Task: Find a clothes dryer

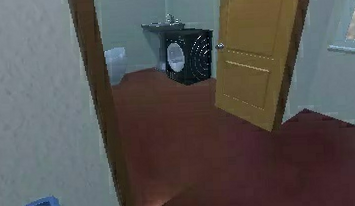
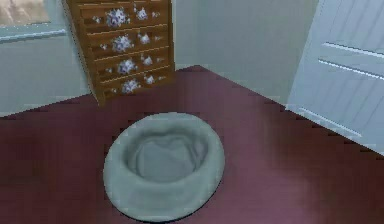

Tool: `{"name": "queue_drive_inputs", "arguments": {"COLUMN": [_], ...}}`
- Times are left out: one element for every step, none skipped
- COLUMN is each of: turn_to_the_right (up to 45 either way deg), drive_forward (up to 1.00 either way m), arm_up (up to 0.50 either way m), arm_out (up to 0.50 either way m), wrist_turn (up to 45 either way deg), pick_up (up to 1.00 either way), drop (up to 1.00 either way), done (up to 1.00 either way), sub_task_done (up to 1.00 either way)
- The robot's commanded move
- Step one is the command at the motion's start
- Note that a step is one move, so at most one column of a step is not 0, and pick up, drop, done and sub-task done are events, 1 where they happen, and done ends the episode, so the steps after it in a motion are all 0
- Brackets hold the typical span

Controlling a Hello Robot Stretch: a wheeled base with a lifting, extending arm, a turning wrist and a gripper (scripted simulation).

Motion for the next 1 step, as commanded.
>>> {"name": "queue_drive_inputs", "arguments": {"turn_to_the_right": [9.0], "drive_forward": [0.00], "arm_up": [0.00], "arm_out": [0.00], "wrist_turn": [0.0], "pick_up": [0.00], "drop": [0.00], "done": [0.00], "sub_task_done": [0.00]}}
